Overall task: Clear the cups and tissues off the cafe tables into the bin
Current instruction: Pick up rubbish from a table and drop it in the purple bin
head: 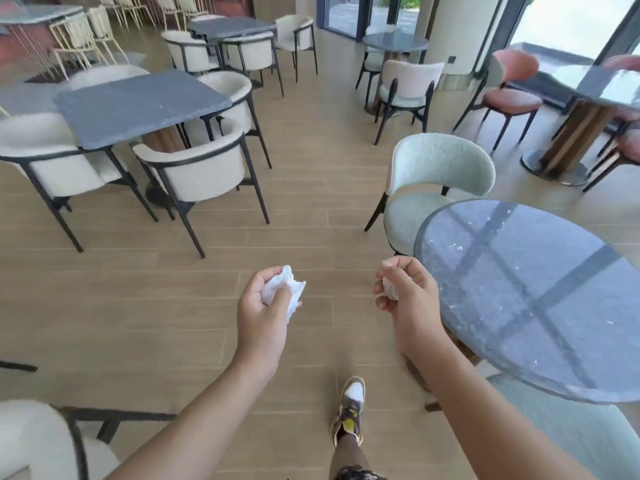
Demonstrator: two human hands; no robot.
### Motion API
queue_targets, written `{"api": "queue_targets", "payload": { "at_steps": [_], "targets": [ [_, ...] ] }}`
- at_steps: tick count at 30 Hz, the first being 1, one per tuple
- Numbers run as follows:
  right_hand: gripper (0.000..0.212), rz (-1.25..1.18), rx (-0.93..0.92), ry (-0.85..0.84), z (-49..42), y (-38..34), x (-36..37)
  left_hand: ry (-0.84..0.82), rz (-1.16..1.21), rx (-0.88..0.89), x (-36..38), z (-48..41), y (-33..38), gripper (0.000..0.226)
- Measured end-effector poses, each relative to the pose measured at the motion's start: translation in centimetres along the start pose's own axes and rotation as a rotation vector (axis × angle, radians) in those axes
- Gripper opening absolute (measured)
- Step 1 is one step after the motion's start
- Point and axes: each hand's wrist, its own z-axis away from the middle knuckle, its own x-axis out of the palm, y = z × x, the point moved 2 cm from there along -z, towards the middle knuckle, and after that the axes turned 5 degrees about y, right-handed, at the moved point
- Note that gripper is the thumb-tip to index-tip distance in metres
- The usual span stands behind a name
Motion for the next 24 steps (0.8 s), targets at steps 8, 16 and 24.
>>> {"api": "queue_targets", "payload": {
  "at_steps": [8, 16, 24],
  "targets": [
    [0.015, -0.041, 0.012, -0.014, -26.7, -3.7, 6.1, -0.009, -0.017, -0.003, 14.7, -22.2, 1.5, 0.012],
    [0.015, -0.022, -0.006, -0.054, -48.5, -8.0, 14.7, 0.02, 0.006, 0.003, 25.7, -42.8, 4.4, 0.016],
    [0.016, -0.026, 0.02, -0.044, -71.3, -6.6, 25.8, 0.033, 0.011, 0.032, 33.7, -67.3, 4.9, 0.017]
  ]
}}
